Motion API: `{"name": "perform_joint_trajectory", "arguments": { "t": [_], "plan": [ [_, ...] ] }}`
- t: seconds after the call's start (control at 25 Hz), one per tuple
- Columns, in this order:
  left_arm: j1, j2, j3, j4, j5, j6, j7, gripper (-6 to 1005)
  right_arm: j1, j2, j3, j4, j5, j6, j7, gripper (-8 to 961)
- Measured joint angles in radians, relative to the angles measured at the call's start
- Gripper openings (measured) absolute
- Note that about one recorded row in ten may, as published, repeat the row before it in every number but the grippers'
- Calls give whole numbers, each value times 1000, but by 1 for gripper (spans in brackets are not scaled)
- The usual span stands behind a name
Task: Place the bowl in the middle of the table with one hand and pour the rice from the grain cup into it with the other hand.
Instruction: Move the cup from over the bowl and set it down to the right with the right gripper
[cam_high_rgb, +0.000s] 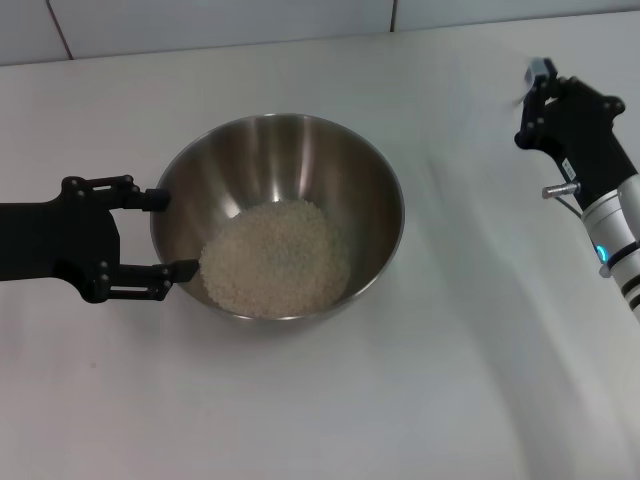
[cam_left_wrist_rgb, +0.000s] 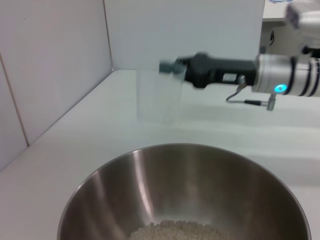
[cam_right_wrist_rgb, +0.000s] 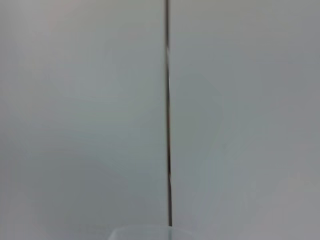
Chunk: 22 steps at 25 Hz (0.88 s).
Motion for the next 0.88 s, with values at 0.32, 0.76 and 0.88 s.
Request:
{"name": "perform_joint_trajectory", "arguments": {
  "t": [0.32,0.76,0.88],
  "plan": [
    [-4,0,7,-5,0,-3,0,829,98,-2,-79,-72,-49,210,78,12],
    [-4,-1,13,-6,-1,-6,0,829,88,4,-83,-47,-62,267,86,17],
    [-4,-1,15,-7,-2,-6,0,829,66,5,-88,-37,-63,267,84,31]
  ]
}}
